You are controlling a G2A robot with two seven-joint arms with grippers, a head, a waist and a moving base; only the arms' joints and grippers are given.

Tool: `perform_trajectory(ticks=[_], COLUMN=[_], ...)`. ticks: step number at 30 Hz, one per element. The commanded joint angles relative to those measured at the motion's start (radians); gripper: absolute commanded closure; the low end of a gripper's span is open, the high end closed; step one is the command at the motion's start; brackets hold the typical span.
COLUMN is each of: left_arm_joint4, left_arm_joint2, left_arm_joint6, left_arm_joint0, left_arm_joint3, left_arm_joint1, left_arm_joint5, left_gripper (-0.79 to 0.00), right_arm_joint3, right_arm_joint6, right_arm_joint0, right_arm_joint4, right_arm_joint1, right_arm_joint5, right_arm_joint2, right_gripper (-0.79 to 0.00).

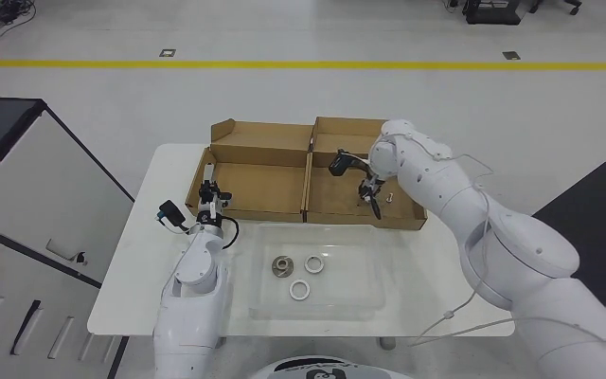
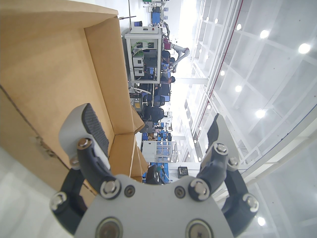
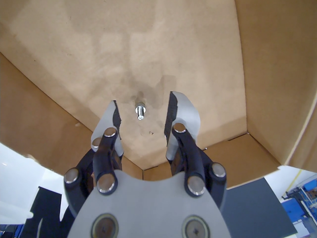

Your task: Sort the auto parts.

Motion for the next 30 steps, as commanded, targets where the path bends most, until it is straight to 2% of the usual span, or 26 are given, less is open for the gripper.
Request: perform_trajectory(ticks=[1, 9, 13, 18, 22, 25, 30], left_arm_joint4=[0.0, 0.0, 0.0, 0.0, 0.0, 0.0, 0.0], left_arm_joint2=[0.0, 0.0, 0.0, 0.0, 0.0, 0.0, 0.0], left_arm_joint6=[0.0, 0.0, 0.0, 0.0, 0.0, 0.0, 0.0], left_arm_joint0=[0.0, 0.0, 0.0, 0.0, 0.0, 0.0, 0.0], left_arm_joint3=[0.0, 0.0, 0.0, 0.0, 0.0, 0.0, 0.0], left_arm_joint1=[0.0, 0.0, 0.0, 0.0, 0.0, 0.0, 0.0], left_arm_joint5=[0.0, 0.0, 0.0, 0.0, 0.0, 0.0, 0.0], left_gripper=[-0.785, -0.785, -0.785, -0.785, -0.785, -0.785, -0.785], right_arm_joint3=[0.003, -0.009, -0.049, -0.15, -0.297, -0.447, -0.728], right_arm_joint6=[-0.015, -0.07, -0.086, -0.1, -0.071, -0.033, 0.032], right_arm_joint0=[0.008, 0.048, 0.046, 0.002, -0.082, -0.187, -0.414], right_arm_joint4=[0.002, 0.099, 0.167, 0.257, 0.373, 0.501, 0.734], right_arm_joint1=[0.0, 0.031, 0.069, 0.14, 0.214, 0.275, 0.373], right_arm_joint5=[-0.003, -0.039, -0.064, -0.106, -0.138, -0.157, -0.091], right_arm_joint2=[0.009, 0.101, 0.168, 0.278, 0.403, 0.525, 0.738], right_gripper=[-0.785, -0.785, -0.785, -0.785, -0.785, -0.785, -0.785])
